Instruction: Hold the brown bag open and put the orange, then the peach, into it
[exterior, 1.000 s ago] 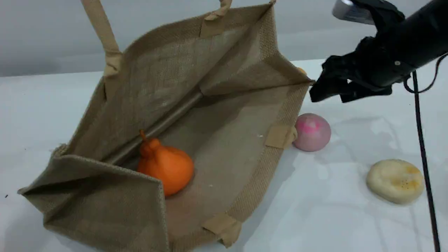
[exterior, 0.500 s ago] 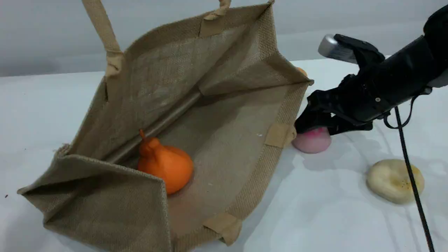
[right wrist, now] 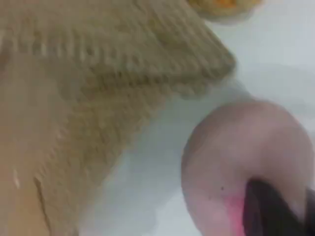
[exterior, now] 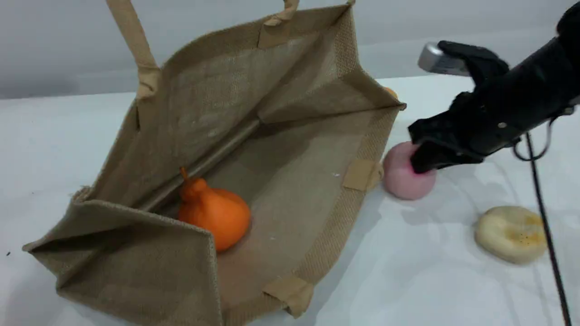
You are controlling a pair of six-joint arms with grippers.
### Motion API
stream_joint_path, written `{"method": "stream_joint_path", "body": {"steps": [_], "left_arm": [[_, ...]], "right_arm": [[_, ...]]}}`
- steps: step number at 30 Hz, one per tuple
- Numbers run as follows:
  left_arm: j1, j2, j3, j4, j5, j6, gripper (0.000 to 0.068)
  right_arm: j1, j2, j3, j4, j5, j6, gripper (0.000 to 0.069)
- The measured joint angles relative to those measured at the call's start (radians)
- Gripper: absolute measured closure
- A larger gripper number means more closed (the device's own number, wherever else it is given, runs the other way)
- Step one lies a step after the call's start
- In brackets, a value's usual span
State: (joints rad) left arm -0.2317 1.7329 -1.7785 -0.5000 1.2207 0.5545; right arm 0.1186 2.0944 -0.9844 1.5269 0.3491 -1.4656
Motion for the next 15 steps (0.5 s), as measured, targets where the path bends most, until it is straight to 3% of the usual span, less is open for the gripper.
{"method": "stream_joint_path", "body": {"steps": [4, 8, 15], "left_arm": [[0.0, 0.0, 0.0, 0.0, 0.0, 0.0, 0.061], [0.0, 0.0, 0.0, 0.0, 0.0, 0.0, 0.061], [0.0, 0.0, 0.0, 0.0, 0.0, 0.0, 0.061]], "right_arm": [[0.0, -0.119, 0.065, -0.168, -0.042, 0.128, 0.0675], [0.0, -0.268, 0.126, -0.296, 0.043, 0.262, 0.0675], [0.036, -0.416, 0.15, -0.223, 0.244, 0.261, 0.0675]]}}
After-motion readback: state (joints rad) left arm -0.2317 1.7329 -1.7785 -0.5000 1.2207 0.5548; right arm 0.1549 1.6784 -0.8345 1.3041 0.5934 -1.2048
